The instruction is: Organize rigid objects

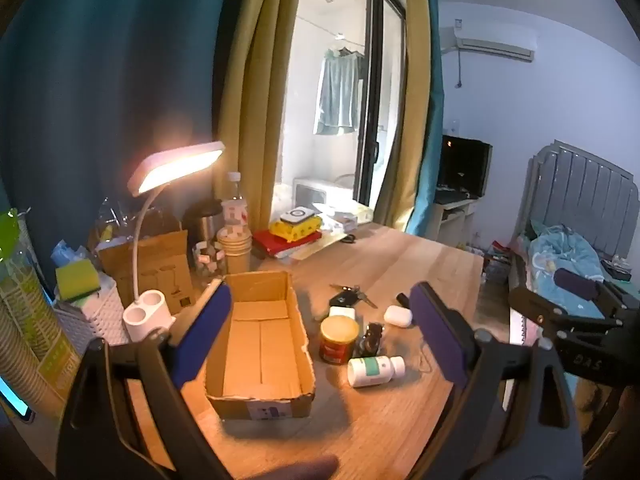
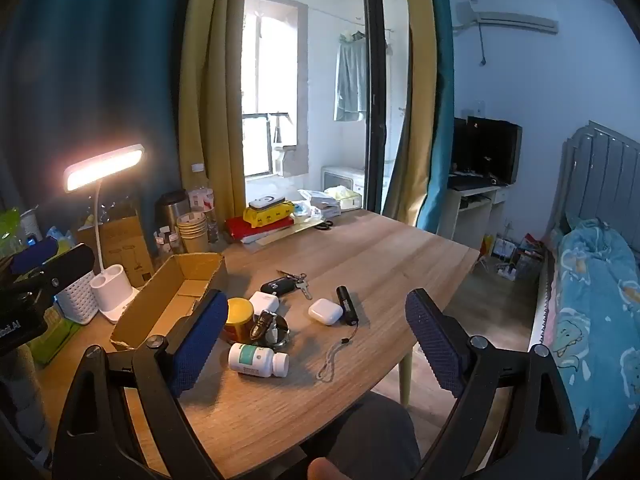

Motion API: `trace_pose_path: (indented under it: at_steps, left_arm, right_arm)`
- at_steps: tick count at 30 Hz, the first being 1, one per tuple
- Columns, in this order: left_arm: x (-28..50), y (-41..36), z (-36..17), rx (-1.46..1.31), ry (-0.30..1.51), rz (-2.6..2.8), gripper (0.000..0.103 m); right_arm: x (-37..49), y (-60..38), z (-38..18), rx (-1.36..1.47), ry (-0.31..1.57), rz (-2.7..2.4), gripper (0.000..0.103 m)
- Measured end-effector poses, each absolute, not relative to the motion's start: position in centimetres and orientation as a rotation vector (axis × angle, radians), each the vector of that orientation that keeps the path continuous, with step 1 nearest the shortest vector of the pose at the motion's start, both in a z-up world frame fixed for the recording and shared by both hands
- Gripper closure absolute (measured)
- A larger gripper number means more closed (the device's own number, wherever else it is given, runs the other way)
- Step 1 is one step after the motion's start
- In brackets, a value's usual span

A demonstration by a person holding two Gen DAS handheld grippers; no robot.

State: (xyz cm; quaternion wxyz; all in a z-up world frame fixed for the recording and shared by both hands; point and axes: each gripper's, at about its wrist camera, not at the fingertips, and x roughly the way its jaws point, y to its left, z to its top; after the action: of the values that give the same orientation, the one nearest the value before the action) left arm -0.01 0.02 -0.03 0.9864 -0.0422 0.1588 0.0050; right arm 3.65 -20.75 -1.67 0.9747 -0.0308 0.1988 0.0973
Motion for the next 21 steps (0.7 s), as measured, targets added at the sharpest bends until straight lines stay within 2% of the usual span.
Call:
trace_pose_path:
  at_steps: [21]
  left_arm:
    - [0.0, -0.5, -0.2, -0.085, 0.34, -0.02, 0.012]
  right_arm:
    - [3.9, -20.9, -1.5, -0.063, 0.395, 0.185, 0.011]
